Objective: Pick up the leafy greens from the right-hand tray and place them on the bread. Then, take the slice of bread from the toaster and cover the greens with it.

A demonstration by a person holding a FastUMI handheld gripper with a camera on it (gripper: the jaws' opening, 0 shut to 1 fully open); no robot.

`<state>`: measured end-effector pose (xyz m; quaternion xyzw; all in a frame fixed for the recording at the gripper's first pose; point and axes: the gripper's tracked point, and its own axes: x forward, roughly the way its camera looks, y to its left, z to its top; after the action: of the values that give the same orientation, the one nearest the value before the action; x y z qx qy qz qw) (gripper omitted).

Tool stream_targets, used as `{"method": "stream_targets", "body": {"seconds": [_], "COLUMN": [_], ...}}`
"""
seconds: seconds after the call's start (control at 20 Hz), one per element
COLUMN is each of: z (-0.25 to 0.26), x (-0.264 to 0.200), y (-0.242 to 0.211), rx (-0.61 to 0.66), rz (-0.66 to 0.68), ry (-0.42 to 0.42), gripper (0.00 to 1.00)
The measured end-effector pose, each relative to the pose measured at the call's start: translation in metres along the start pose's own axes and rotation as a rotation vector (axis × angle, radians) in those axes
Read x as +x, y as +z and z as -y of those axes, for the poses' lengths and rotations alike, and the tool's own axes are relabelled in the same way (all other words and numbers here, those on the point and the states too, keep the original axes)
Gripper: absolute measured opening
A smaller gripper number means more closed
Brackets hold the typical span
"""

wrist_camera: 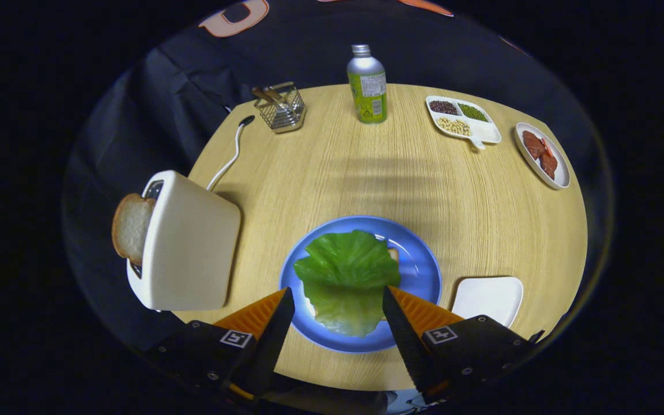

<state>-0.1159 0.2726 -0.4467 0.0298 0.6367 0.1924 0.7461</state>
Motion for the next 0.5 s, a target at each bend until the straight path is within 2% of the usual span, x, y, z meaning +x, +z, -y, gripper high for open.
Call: {"method": "stream_targets", "body": {"seconds": [0.25,0.5], "z": [-0.064,-0.14], "x": [-0.052,-0.074], "y": [0.045,0.069], "rx": [-0.023,-0.05], "rz": [0.084,0.113], "ry": [0.067,0.137], "gripper": [0.96,0.98]}}
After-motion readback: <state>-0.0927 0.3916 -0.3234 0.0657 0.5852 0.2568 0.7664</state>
